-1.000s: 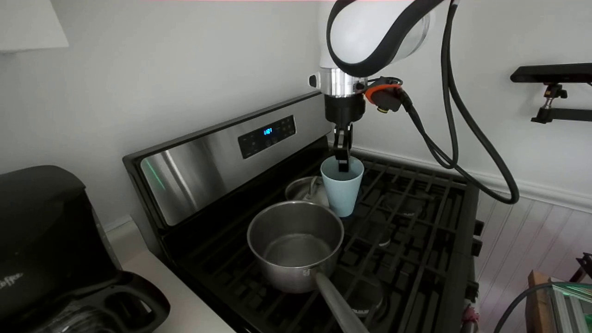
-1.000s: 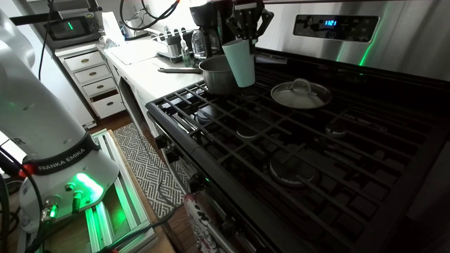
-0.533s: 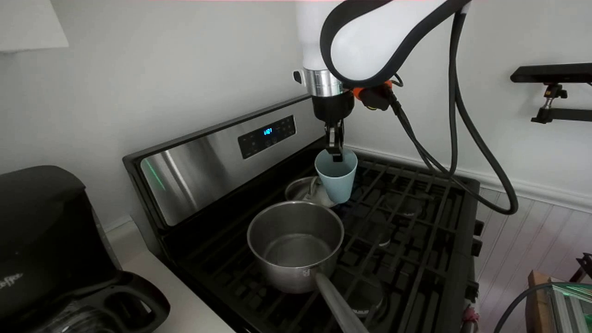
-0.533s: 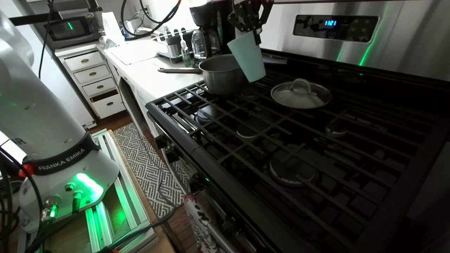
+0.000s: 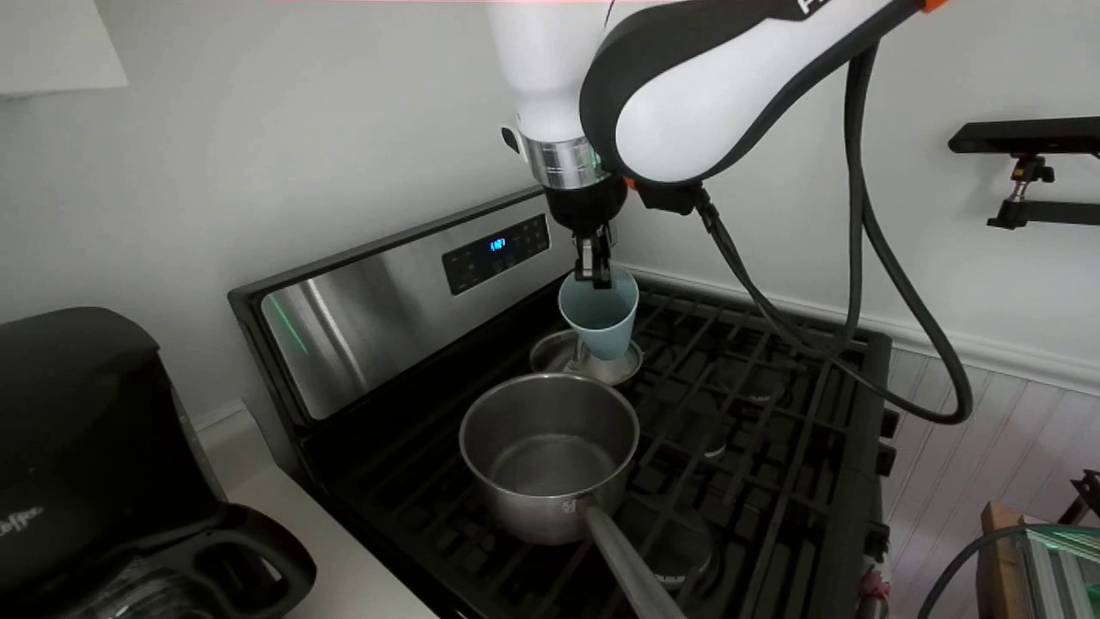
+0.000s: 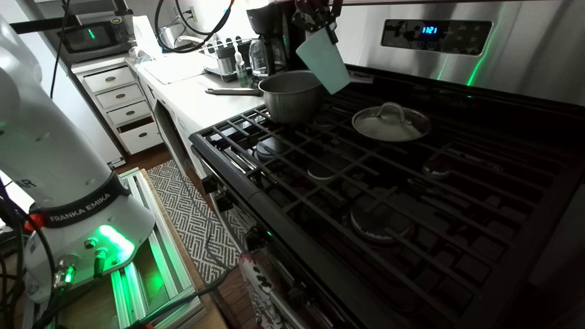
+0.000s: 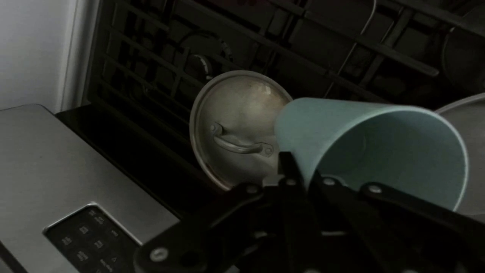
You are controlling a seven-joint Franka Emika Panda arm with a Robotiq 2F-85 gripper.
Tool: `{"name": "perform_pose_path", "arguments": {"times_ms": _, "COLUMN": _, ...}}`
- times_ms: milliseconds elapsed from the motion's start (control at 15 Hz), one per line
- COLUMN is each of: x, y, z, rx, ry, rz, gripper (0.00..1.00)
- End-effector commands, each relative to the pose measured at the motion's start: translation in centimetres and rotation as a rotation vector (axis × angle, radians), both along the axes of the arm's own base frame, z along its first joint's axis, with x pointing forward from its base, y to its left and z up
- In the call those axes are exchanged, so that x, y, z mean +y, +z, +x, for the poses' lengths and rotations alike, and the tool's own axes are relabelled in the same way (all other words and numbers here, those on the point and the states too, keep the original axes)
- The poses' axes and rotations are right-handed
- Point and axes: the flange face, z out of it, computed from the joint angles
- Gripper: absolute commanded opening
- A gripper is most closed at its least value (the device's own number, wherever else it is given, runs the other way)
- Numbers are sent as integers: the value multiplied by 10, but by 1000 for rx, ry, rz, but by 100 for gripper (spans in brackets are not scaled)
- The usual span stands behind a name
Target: Pour the water in the cup in the pot, lift the lid and cover the pot
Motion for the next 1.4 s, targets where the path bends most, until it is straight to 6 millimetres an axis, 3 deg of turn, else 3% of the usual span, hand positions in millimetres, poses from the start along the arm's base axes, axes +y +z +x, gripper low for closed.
{"name": "perform_pose_path", "arguments": {"times_ms": 0, "x": 18, "y": 6, "z": 0, "rx": -31, "ry": -7, "rz": -92, "gripper": 1}}
{"name": "perform_pose_path", "arguments": {"times_ms": 667, "x": 63, "y": 0, "z": -7, "rx": -96, "ry": -19, "rz": -296, "gripper": 1}}
{"name": "perform_pose_path", "arguments": {"times_ms": 1333, "x": 85, "y": -8, "z": -9, "rx": -173, "ry": 9, "rz": -448, "gripper": 1}}
